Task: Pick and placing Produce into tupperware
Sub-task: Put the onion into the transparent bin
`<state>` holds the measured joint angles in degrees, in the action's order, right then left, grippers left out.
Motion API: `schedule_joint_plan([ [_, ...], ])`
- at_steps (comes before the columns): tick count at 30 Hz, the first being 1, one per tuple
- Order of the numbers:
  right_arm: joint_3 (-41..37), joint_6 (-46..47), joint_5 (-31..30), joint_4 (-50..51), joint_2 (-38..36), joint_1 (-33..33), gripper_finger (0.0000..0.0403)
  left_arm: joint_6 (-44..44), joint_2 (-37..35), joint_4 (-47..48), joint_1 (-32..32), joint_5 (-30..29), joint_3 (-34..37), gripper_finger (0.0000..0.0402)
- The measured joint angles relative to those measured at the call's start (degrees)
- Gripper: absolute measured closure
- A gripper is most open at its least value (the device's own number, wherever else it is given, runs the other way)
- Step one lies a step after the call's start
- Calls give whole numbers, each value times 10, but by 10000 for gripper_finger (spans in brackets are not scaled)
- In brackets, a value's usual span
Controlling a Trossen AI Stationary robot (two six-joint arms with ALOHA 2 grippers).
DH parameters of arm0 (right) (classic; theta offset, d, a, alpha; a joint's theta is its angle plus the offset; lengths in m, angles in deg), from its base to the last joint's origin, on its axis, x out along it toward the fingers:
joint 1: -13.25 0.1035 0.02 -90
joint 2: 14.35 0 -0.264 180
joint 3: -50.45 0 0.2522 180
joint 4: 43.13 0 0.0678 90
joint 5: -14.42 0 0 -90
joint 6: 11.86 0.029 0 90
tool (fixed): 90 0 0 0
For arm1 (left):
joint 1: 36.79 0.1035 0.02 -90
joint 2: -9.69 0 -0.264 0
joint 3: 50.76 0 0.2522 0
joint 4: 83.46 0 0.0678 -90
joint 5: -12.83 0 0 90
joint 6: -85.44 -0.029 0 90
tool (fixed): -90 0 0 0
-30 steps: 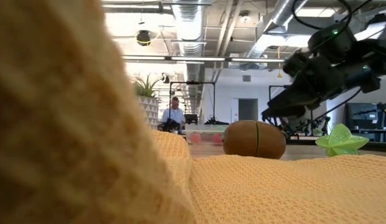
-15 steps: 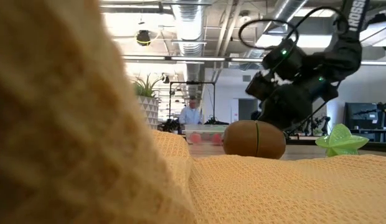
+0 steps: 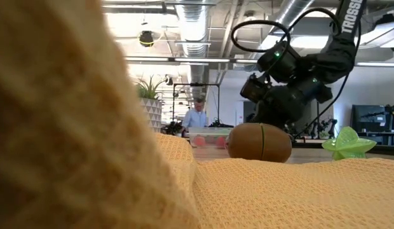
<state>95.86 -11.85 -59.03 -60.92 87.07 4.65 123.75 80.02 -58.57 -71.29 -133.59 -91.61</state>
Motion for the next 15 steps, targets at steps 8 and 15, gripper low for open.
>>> schedule_joint_plan([
  [8, 37, -2, -1, -5, 48, 3, 51, 2, 0, 2, 0, 0, 0, 164],
  [15, 49, -3, -3, 4, 59, 6, 73, 3, 0, 2, -2, 0, 0, 164],
])
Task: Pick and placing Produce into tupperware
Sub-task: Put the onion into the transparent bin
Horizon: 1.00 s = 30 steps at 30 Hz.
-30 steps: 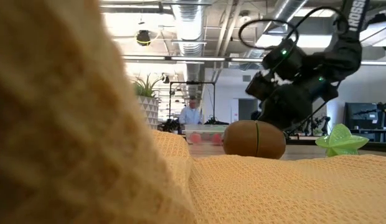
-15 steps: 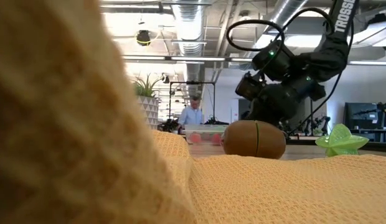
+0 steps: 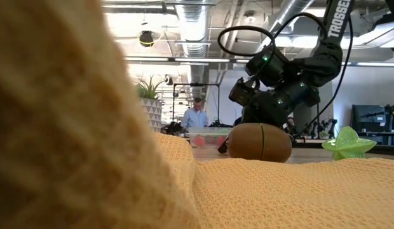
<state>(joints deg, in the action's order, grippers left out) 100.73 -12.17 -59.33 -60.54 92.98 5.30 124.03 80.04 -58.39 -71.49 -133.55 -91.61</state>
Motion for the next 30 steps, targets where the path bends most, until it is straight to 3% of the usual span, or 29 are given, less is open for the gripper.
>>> schedule_joint_plan([
  [30, -1, 3, 0, 23, 1, 0, 151, 0, 0, 0, 0, 0, 0, 164],
])
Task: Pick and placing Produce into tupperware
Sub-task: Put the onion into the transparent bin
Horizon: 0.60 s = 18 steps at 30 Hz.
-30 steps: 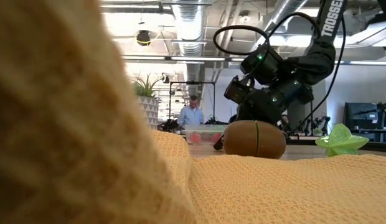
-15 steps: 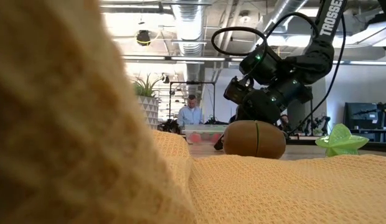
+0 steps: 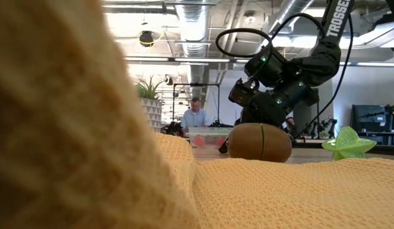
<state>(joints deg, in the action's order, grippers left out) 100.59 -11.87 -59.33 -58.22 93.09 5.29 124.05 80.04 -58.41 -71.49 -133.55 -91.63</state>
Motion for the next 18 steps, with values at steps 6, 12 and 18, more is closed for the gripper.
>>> schedule_joint_plan([
  [6, 0, 0, 2, 0, 0, 0, 151, 0, 0, 0, 0, 0, 0, 164],
  [12, 0, 11, 2, -4, 0, 0, 151, 0, 0, 0, 0, 0, 0, 164],
  [18, -2, 11, 5, 5, -15, 2, 151, 0, 0, 0, 0, 0, 0, 164],
])
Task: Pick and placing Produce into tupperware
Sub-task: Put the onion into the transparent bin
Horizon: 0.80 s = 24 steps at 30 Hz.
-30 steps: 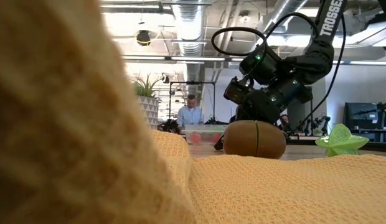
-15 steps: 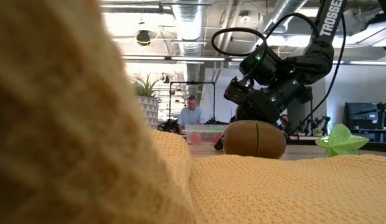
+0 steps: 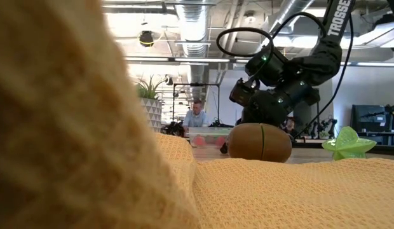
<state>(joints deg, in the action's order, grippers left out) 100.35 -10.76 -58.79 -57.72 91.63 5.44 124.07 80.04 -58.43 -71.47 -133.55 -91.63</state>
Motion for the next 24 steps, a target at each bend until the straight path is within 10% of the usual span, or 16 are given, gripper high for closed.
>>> schedule_joint_plan([
  [24, -1, -107, -25, 83, -202, -12, 152, 0, 0, -8, 0, -1, 0, 164],
])
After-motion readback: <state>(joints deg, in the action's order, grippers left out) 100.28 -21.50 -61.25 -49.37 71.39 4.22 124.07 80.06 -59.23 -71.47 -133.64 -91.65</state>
